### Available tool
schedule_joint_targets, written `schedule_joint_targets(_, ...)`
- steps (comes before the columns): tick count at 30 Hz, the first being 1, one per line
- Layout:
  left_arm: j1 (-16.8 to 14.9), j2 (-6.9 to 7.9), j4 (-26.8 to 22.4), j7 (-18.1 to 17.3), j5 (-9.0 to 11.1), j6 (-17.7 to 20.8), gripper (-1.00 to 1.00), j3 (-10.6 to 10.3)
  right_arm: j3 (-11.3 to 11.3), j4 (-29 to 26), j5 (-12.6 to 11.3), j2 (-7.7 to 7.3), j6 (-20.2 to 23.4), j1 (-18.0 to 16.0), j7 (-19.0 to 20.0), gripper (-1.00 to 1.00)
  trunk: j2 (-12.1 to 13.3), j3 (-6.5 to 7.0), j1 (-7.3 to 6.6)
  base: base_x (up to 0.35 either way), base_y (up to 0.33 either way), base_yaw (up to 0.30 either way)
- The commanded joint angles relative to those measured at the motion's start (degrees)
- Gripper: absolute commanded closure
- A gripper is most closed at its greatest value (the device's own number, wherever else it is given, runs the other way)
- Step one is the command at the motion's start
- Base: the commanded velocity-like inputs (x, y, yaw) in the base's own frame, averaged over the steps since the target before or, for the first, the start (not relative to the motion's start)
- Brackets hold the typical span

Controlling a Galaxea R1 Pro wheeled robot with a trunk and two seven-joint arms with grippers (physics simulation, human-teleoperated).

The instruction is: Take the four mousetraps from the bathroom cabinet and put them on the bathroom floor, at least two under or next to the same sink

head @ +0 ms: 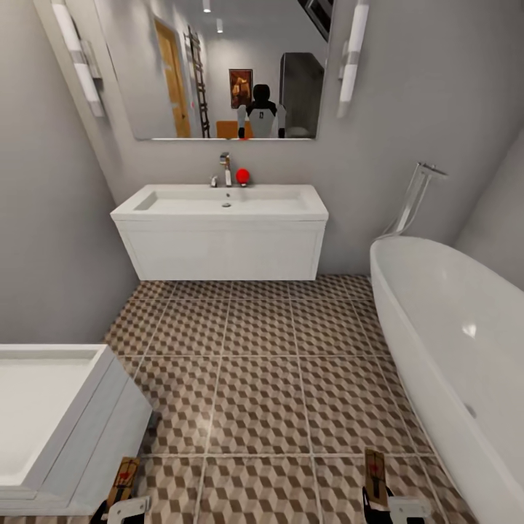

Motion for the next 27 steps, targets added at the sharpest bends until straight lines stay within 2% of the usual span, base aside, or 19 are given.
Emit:
schedule_joint_targets(1, -0.07, -0.03, 0.16, 0.52, -0.07, -0.17, 1.0, -0.49, 0.27, 0.05, 0.22, -0.03, -0.09, -0.04, -0.28, 1.0, -0.02, -0.04, 0.03, 0.331, 0.0, 0.0)
schedule_joint_targets(27, -0.07, -0.03, 0.16, 0.53, -0.07, -0.16, 1.0, -0.52, 0.32, 0.05, 0.2, -0.03, -0.03, -0.04, -0.28, 1.0, -0.02, -0.04, 0.03, 0.33, 0.0, 0.0)
